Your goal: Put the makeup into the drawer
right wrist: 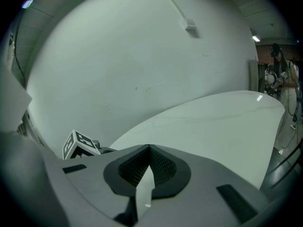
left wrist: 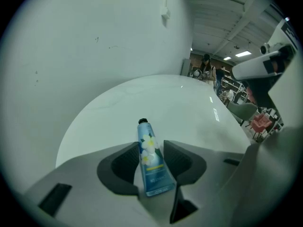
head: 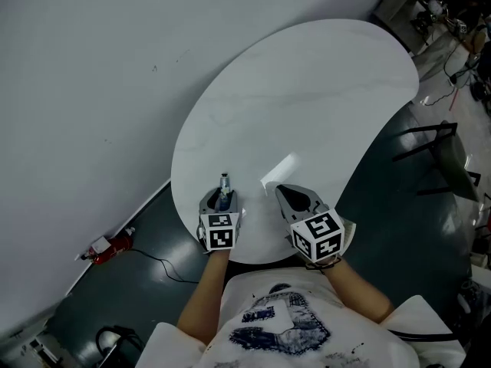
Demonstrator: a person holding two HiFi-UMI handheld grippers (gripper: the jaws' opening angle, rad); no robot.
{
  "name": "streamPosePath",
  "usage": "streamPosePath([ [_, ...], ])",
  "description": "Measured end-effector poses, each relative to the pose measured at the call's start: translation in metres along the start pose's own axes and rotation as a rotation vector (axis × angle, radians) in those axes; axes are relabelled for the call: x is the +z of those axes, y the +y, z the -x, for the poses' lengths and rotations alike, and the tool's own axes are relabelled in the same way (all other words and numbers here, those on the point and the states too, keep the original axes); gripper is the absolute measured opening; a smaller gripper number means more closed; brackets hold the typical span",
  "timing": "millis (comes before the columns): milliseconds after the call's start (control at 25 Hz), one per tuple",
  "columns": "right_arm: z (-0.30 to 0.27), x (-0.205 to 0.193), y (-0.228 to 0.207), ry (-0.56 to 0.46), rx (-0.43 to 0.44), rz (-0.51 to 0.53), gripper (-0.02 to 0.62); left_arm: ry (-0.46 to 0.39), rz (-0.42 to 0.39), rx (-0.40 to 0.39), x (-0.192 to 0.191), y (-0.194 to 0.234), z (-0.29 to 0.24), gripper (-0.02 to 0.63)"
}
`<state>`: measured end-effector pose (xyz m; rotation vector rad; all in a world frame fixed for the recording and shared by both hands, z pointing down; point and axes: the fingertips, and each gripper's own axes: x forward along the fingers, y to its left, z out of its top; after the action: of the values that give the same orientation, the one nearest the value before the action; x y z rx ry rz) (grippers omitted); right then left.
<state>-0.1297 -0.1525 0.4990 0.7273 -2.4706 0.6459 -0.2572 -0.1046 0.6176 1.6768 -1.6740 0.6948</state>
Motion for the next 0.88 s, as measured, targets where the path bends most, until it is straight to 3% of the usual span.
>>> streamPosePath([
  [880,0.047,-0.015,0.026,-0.063,-0.137,-0.058,0.020,-0.040,-0.113,-0.089,-0.002,-0.013,0.030,0.169],
])
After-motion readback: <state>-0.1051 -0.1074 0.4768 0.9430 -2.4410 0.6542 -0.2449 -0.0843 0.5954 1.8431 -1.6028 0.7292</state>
